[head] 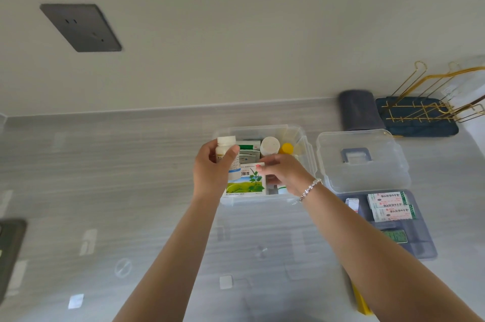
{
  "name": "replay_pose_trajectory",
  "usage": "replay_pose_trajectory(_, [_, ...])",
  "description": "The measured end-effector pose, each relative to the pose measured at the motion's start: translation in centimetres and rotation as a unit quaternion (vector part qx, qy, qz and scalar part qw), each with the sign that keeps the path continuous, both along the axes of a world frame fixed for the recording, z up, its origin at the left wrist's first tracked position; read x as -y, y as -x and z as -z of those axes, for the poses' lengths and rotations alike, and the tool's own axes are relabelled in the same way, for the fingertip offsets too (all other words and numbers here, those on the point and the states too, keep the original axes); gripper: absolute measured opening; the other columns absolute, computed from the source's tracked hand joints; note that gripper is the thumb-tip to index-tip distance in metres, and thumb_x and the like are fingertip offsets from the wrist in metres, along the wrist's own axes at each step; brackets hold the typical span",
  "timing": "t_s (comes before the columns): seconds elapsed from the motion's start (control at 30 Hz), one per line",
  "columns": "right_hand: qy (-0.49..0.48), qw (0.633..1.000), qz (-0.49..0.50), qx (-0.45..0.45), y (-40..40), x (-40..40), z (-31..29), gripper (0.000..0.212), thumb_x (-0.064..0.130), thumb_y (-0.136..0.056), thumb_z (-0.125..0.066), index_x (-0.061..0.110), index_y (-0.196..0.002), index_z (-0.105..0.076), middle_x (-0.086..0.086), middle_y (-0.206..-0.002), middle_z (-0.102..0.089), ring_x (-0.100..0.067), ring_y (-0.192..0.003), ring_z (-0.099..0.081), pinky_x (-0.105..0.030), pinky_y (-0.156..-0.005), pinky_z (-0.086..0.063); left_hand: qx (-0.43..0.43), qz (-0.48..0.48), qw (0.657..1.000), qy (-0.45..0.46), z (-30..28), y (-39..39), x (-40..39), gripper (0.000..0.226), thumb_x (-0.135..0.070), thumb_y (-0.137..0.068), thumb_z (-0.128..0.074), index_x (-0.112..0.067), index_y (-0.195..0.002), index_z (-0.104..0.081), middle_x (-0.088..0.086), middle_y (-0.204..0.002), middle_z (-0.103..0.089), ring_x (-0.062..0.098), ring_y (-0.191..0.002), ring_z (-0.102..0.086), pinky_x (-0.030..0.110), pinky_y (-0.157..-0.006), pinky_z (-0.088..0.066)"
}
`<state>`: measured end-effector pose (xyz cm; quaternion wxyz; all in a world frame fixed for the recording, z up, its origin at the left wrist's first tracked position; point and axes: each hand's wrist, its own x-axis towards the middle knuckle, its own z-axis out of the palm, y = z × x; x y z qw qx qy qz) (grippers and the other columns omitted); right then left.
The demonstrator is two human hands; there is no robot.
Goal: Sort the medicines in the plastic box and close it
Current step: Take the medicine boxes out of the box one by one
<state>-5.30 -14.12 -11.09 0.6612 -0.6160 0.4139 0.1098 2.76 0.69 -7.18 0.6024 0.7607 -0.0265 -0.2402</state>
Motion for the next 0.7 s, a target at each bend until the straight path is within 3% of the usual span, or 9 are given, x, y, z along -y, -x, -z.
replay_pose_trajectory(0.07, [-0.003, 1.0, 0.005, 0.018, 0.3, 0.3, -0.7, 0.019, 0.01, -0.082, -0.067, 0.008, -0.1, -0.065, -0.014, -0.104, -0.071, -0.017, -0.08, -0.07, -0.028, -0.064, -0.059, -0.006, 0.001, 1.0, 0.001, -0.2, 0.1, -0.1, 0.038, -0.032, -0.081, -0.068, -0.02, -0.115, -0.057, -0.004, -0.092, -0.066, 0.012, -0.083, -0.066, 0.016, -0.061, -0.051])
replay_pose_trajectory(0.2, [-0.008, 0.997, 0.055, 0.048, 1.6, 1.3, -2.8, 0.031, 0.009, -0.081, -0.067, 0.004, -0.111, -0.061, -0.013, -0.096, -0.071, -0.027, -0.084, -0.07, -0.038, -0.074, -0.058, -0.033, 0.006, 0.999, 0.039, -1.1, 0.8, -0.4, 0.03, -0.031, -0.081, -0.068, -0.025, -0.109, -0.058, -0.005, -0.089, -0.067, 0.008, -0.077, -0.066, 0.008, -0.049, -0.048])
replay_pose_trajectory(0.33, [0.002, 0.989, 0.099, 0.108, 4.2, 2.3, -5.6, 0.028, 0.001, -0.079, -0.067, 0.002, -0.106, -0.063, -0.01, -0.085, -0.072, -0.016, -0.067, -0.072, -0.024, -0.055, -0.056, -0.049, 0.03, 0.996, 0.074, -2.6, 2.2, -0.3, 0.016, -0.031, -0.08, -0.069, -0.032, -0.094, -0.061, -0.005, -0.087, -0.071, 0.005, -0.068, -0.069, 0.013, -0.051, -0.051])
replay_pose_trajectory(0.43, [0.016, 0.986, 0.106, 0.13, 7.0, 3.1, -7.3, 0.02, 0.004, -0.08, -0.065, 0.005, -0.1, -0.066, -0.014, -0.092, -0.072, -0.021, -0.078, -0.072, -0.027, -0.064, -0.058, -0.063, 0.053, 0.993, 0.08, -3.8, 3.8, -0.1, 0.023, -0.03, -0.082, -0.068, -0.02, -0.102, -0.063, 0.007, -0.098, -0.072, 0.017, -0.081, -0.071, 0.026, -0.06, -0.057])
replay_pose_trajectory(0.53, [0.02, 0.983, 0.118, 0.142, 10.6, 4.2, -8.4, 0.011, 0.009, -0.082, -0.064, 0.009, -0.093, -0.067, -0.008, -0.088, -0.075, -0.021, -0.081, -0.073, -0.026, -0.066, -0.059, -0.088, 0.077, 0.988, 0.102, -4.6, 6.0, 0.4, 0.028, -0.03, -0.083, -0.066, -0.017, -0.107, -0.061, 0.011, -0.107, -0.071, 0.03, -0.098, -0.067, 0.046, -0.085, -0.055])
replay_pose_trajectory(0.6, [0.022, 0.983, 0.121, 0.136, 13.4, 5.1, -8.8, 0.012, 0.011, -0.083, -0.063, 0.008, -0.095, -0.068, -0.009, -0.091, -0.075, -0.024, -0.085, -0.072, -0.032, -0.072, -0.058, -0.113, 0.107, 0.981, 0.116, -4.9, 7.7, 1.0, 0.029, -0.03, -0.086, -0.062, -0.018, -0.112, -0.06, 0.008, -0.111, -0.069, 0.028, -0.103, -0.066, 0.044, -0.09, -0.052])
replay_pose_trajectory(0.7, [0.004, 0.984, 0.129, 0.12, 17.7, 6.5, -8.6, 0.02, 0.01, -0.084, -0.061, 0.003, -0.102, -0.066, -0.014, -0.096, -0.073, -0.024, -0.086, -0.071, -0.032, -0.074, -0.056, -0.187, 0.153, 0.959, 0.146, -4.9, 10.7, 2.3, 0.029, -0.028, -0.091, -0.054, -0.022, -0.119, -0.058, -0.001, -0.11, -0.07, 0.016, -0.101, -0.066, 0.032, -0.084, -0.052])
